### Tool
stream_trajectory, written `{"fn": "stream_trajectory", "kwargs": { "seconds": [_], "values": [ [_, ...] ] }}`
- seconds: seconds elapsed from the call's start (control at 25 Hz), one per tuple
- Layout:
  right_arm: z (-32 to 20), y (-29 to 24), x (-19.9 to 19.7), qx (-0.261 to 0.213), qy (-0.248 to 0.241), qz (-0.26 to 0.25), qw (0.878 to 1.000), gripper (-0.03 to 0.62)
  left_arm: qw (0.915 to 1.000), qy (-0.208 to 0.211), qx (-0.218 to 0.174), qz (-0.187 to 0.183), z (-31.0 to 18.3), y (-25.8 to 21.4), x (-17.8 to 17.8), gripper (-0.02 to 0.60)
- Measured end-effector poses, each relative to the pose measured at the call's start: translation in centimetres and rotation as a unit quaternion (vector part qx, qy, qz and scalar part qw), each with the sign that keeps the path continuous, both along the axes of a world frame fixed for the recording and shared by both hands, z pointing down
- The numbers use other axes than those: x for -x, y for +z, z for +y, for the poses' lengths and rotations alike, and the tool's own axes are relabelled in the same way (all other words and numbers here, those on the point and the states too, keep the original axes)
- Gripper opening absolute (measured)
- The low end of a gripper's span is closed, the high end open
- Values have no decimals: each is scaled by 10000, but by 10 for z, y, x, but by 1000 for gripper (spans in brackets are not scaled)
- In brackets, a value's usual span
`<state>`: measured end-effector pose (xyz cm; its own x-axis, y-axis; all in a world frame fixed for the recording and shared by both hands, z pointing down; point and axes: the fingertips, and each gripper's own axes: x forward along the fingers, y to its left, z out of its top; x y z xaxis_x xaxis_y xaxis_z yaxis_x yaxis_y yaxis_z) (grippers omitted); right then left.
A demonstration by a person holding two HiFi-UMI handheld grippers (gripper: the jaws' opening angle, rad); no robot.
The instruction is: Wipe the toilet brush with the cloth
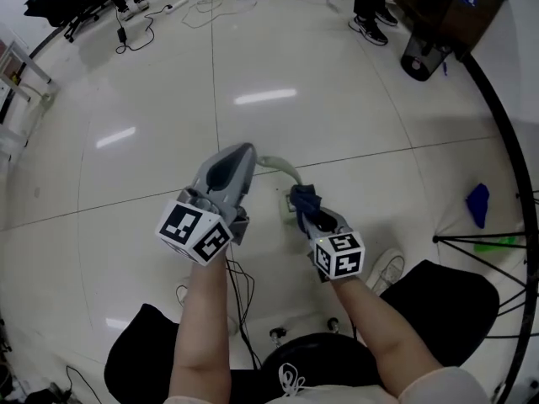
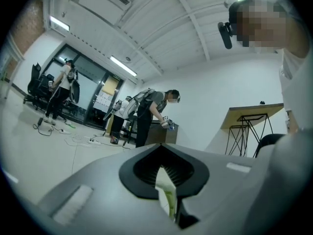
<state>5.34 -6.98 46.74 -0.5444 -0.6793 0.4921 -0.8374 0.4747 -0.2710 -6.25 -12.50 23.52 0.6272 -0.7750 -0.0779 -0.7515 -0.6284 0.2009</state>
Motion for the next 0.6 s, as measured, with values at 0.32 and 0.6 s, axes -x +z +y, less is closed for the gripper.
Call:
{"fn": "stream_trajectory", "kwargs": {
  "seconds": [0.32, 0.6],
  "values": [
    [-25, -116, -75, -1195, 803, -291, 9892, 71, 9880, -1539, -159, -42, 53, -17, 37, 6],
    [-4, -134, -94, -1424, 635, -367, 9871, 68, 9804, -1879, 474, -361, 100, 45, 14, 6]
  ]
}}
